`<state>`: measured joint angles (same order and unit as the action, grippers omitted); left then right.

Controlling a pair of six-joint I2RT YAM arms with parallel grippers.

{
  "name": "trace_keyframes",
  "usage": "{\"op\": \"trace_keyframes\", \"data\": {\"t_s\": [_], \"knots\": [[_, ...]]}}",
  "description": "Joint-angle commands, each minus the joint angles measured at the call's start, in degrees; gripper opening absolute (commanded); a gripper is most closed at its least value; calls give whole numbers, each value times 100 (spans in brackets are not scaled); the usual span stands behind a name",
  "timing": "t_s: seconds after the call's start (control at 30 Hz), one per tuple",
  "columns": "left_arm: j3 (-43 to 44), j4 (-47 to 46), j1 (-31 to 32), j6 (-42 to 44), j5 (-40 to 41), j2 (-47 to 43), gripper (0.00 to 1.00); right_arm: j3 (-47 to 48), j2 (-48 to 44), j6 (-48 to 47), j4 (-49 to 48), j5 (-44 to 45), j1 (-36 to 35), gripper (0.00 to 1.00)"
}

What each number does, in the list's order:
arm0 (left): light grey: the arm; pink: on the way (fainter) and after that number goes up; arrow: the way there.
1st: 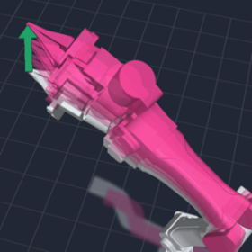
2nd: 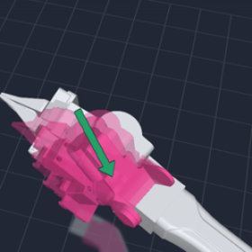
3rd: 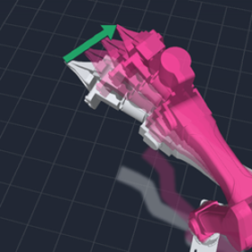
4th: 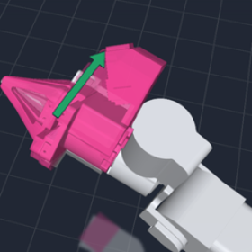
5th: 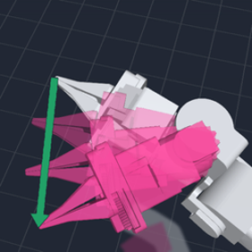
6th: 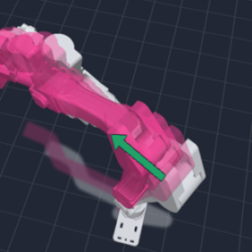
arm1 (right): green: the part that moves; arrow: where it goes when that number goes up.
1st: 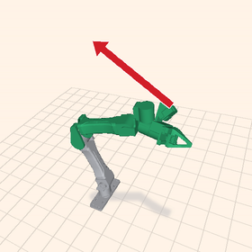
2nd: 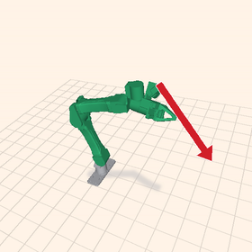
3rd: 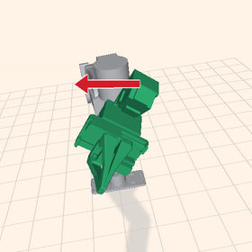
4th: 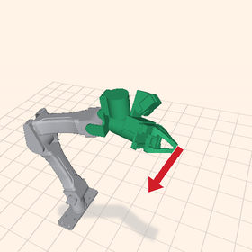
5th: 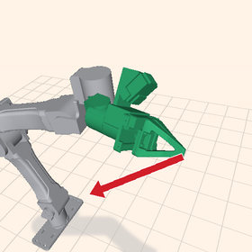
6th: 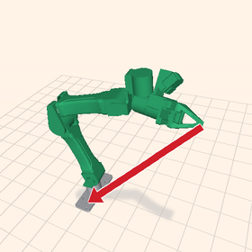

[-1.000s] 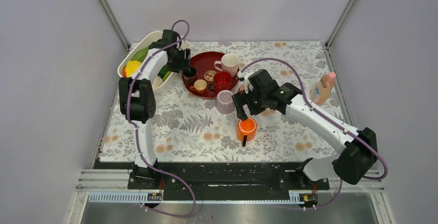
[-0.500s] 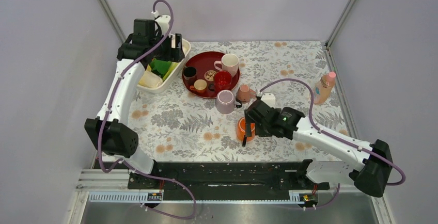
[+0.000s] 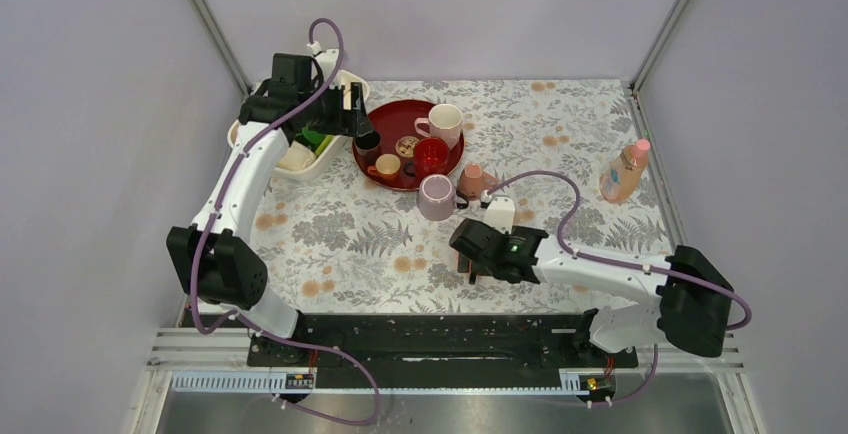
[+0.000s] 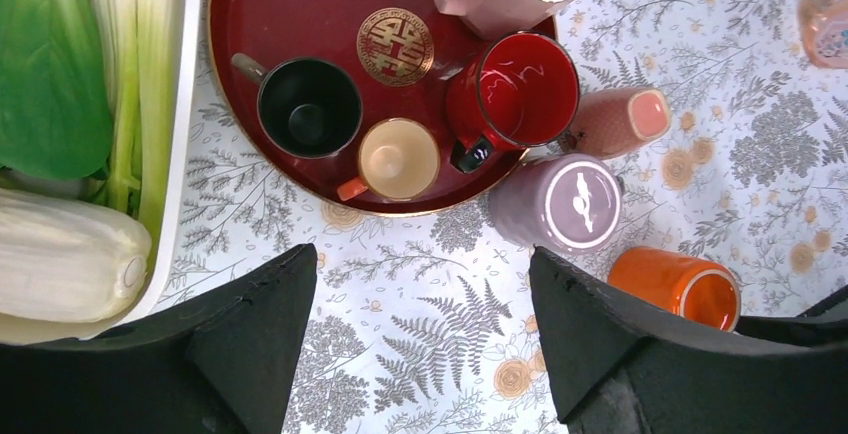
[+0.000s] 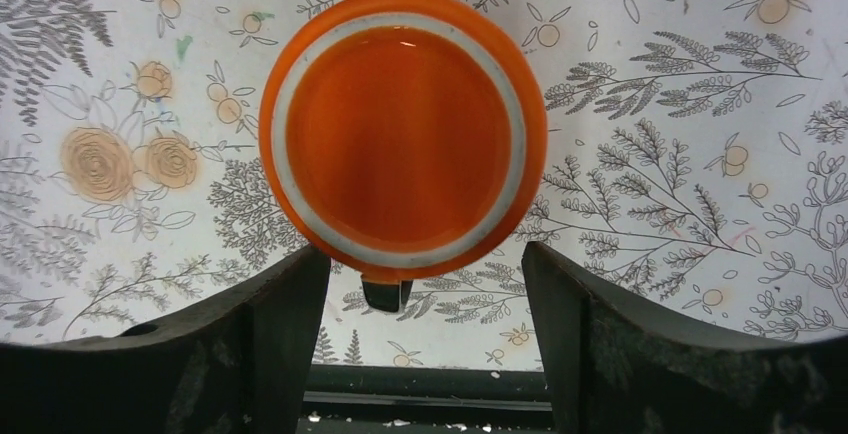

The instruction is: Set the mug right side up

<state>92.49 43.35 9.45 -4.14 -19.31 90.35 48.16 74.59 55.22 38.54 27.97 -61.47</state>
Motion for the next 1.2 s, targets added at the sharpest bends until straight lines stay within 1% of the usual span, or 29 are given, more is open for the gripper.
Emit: {"op": "trace_keyframes", "data": {"t_s": [0.0, 0.1, 0.13, 0.17, 0.2, 0.3, 0.33, 0.37, 0.47, 0.53, 0.57, 0.7, 0.8, 0.9, 0.97, 1.03, 1.07, 1.1, 1.13, 1.17], "knots": [[-109, -432, 22, -211, -381, -362, 80, 86, 474, 176, -229, 220, -49, 78], [-291, -488, 21, -194, -404, -533, 80, 39, 668, 128, -205, 252, -56, 73], [-334, -495, 19, -176, -405, -582, 80, -8, 690, 132, -228, 278, -50, 70], [-379, -497, 18, -163, -401, -637, 80, -61, 688, 125, -265, 313, -50, 63], [-406, -490, 20, -146, -416, -670, 78, -102, 680, 114, -326, 366, -45, 50], [-544, -546, 21, -141, -468, -751, 75, -155, 681, -70, -579, 420, -47, 23], [-621, -580, 21, -152, -513, -802, 74, -139, 704, -134, -628, 389, -41, 11], [-692, -604, 18, -164, -551, -852, 73, -118, 719, -175, -641, 350, -40, 1], [-847, -581, 21, -111, -793, -1012, 71, -73, 450, -282, -452, 228, -40, 0], [-845, -462, 20, -111, -1149, -1065, 72, -91, -81, -444, -419, 118, -40, 0], [-791, -370, 21, -115, -1462, -1066, 74, -108, -392, -604, -495, 0, -40, 0], [-160, 386, 30, -63, -2539, -960, 77, -125, -1724, -1310, -970, -501, -40, 0], [197, 388, 49, -313, -3202, -1019, 84, 278, -2304, -2016, -1137, -932, -40, 0], [412, 52, 214, -743, -3954, -1069, 89, 1101, -2368, -2881, -1223, -1324, -21, 0], [540, -273, 374, -1084, -4395, -1063, 91, 1690, -2208, -3257, -1353, -1601, 81, 0], [805, -498, 496, -1313, -4652, -1014, 94, 2268, -1921, -3508, -1412, -2108, 332, 0], [1024, -504, 527, -1230, -4679, -989, 93, 2578, -1767, -3513, -1373, -2389, 545, 0], [1330, -359, 531, -943, -4593, -956, 93, 2891, -1590, -3379, -1295, -2706, 829, 0], [1696, 116, 515, -477, -4386, -903, 93, 3200, -1335, -3164, -1146, -3132, 1142, 0], [2186, 557, 514, 173, -3902, -830, 93, 3579, -1145, -2974, -945, -3388, 1432, 0]]}}
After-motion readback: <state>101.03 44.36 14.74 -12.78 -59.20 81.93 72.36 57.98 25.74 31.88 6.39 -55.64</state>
